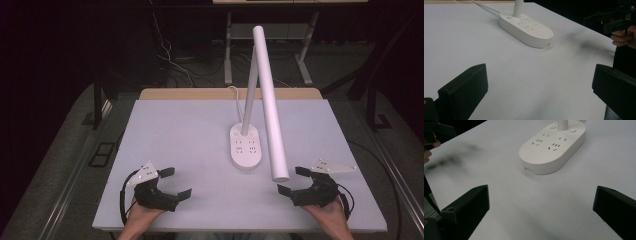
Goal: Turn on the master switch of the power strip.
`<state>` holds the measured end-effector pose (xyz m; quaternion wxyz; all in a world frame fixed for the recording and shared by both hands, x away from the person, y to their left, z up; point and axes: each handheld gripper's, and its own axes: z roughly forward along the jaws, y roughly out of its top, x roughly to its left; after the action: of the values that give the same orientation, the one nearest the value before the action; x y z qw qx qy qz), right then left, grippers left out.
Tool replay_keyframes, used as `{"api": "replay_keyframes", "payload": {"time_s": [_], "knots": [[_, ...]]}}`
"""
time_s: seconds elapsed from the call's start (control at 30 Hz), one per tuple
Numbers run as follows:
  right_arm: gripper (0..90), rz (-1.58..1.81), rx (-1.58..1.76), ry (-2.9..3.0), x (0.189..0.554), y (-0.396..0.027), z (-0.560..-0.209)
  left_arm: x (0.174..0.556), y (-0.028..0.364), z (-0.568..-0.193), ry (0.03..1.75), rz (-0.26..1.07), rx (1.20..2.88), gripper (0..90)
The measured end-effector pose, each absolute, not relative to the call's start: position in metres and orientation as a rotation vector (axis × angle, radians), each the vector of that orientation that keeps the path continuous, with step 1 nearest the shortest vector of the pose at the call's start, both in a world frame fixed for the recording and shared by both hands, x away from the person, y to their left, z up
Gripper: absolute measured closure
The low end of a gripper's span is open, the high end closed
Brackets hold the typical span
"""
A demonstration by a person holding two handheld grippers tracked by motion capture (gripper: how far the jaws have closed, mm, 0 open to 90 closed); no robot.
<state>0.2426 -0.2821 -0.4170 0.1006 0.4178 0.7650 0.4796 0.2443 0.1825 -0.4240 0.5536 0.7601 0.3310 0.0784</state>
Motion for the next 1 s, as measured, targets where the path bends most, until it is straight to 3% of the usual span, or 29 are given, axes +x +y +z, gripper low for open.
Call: {"api": "replay_keyframes", "payload": {"time_s": [1.0], "knots": [[0.1, 1.392, 1.212, 2.308, 0.2422, -0.2797, -0.4170, 0.2489, 0.1769, -0.4158, 0.780, 0.166, 1.875, 0.0]]}}
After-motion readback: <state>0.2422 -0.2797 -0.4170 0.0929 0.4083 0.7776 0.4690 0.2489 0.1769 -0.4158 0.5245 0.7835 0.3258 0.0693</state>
